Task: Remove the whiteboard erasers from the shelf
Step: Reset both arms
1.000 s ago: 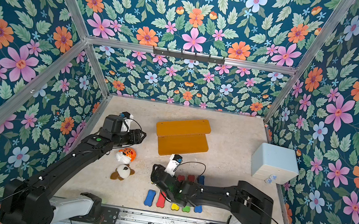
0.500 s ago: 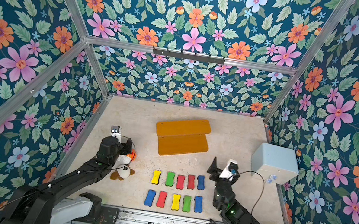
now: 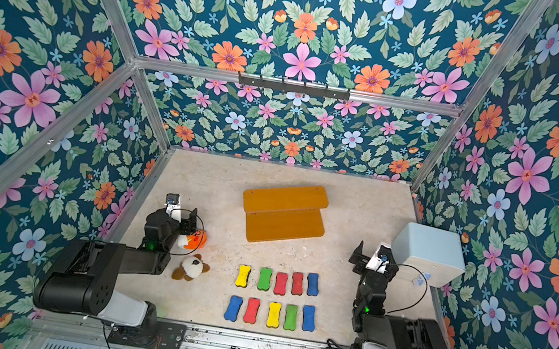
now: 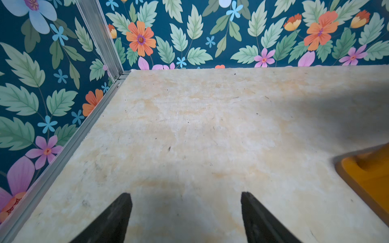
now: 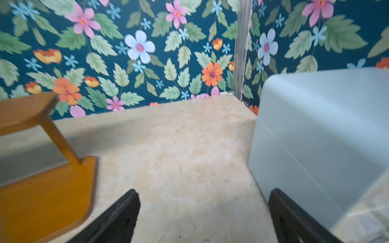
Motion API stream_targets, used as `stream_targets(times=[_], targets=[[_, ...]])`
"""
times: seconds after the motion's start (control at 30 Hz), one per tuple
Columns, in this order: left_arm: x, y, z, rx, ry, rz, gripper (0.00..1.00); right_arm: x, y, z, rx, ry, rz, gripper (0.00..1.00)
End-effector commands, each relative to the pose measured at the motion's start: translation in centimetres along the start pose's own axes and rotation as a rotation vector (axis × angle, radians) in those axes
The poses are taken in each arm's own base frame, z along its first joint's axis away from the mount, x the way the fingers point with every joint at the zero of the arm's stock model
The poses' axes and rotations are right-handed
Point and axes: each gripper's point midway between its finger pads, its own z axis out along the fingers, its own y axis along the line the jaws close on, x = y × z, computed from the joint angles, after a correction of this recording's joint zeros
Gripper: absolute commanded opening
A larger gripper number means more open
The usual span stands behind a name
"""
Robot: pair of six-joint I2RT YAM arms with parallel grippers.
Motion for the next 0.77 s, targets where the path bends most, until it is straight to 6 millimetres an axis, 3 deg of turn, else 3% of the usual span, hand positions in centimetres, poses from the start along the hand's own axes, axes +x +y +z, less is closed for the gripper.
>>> stream_targets(times=[0.0,0.07,0.17,0.73], targets=[[-1.1,-0.7,0.3,0.052,-0.079,0.002,0.86,-4.3,0.6,-0.1,-0.068,-0.188,0.085,1.0],[-0.8,-0.5,0.6,0.04,-0.083,-0.004,0.89,-2.3,0.7,1.9,-0.084,-0.048,0.091,0.99],[-0.7,0.8,1.2,-0.018,-0.061,-0.045,0.99,-1.7,0.5,3.7,-0.097,0.023,0.12,0.99],[-0.8,0.9,1.0,-0.027,-0.068,-0.045,0.99,-2.0,0.9,3.5,-0.124,-0.004,0.107,0.99]])
